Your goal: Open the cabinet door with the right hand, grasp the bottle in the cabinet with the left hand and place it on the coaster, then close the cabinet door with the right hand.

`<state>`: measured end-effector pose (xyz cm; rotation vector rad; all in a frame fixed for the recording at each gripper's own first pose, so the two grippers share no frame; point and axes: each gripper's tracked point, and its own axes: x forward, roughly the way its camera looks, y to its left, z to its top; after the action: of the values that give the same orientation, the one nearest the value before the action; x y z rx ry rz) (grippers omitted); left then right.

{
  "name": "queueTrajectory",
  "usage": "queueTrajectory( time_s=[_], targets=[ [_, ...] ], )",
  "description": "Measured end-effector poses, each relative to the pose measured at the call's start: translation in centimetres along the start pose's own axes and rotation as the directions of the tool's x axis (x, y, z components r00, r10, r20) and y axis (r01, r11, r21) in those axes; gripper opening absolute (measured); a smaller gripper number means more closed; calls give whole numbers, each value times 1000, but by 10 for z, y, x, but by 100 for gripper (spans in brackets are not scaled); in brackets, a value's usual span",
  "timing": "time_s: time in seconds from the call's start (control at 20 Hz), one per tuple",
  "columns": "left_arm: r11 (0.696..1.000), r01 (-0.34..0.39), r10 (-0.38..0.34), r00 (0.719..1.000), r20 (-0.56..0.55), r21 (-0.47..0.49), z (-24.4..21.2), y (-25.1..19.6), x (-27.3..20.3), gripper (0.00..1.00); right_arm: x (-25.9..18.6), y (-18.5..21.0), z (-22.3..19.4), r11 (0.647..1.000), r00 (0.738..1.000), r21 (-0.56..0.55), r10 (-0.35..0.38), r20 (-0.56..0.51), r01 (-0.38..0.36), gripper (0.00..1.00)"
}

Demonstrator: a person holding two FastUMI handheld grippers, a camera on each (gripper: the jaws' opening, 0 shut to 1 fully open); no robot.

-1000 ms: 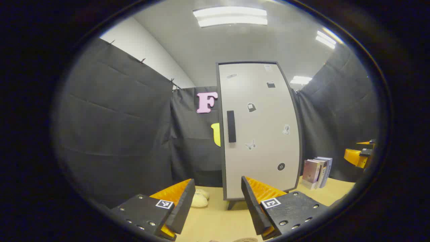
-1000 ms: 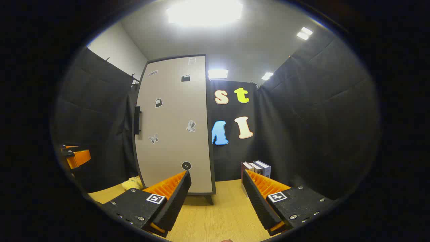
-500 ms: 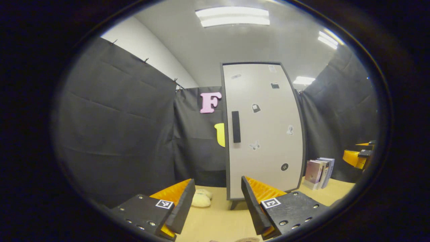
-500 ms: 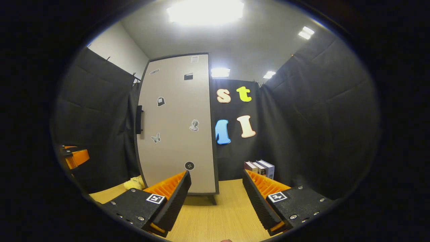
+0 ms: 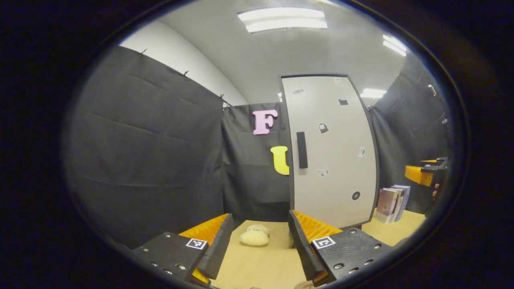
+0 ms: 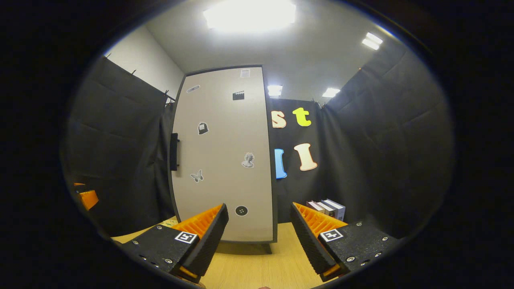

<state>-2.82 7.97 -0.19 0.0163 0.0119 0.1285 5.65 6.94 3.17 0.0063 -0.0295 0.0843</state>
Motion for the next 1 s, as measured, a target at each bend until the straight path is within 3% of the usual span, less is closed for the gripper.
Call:
queueTrajectory(
  time_s=[0.1, 0.15, 0.4, 0.45, 0.55, 0.6, 1.0],
  targets=[
    [1000, -26, 26, 1000, -5, 10, -2, 16, -4, 79, 16, 14, 10, 1000, 1000, 9, 19, 12, -19, 95],
    [999, -39, 39, 999, -8, 13, -4, 23, -7, 74, 23, 22, 14, 999, 999, 15, 30, 17, -30, 95],
    [994, -106, 106, 994, -21, 28, -8, 62, -15, 75, 59, 66, 35, 996, 995, 10, 86, 51, -86, 95],
    [992, -121, 122, 992, -20, 32, -7, 71, -19, 79, 66, 75, 37, 995, 994, 8, 98, 53, -98, 95],
    [987, -153, 154, 988, -18, 45, -7, 88, -26, 75, 76, 94, 42, 992, 991, 11, 124, 57, -125, 95],
    [985, -168, 169, 985, -18, 47, -6, 97, -30, 79, 81, 103, 44, 990, 989, 14, 137, 58, -138, 95],
    [965, -258, 260, 965, -31, 58, -12, 147, -56, 79, 118, 169, 68, 979, 977, 25, 200, 68, -202, 95]
  ],
)
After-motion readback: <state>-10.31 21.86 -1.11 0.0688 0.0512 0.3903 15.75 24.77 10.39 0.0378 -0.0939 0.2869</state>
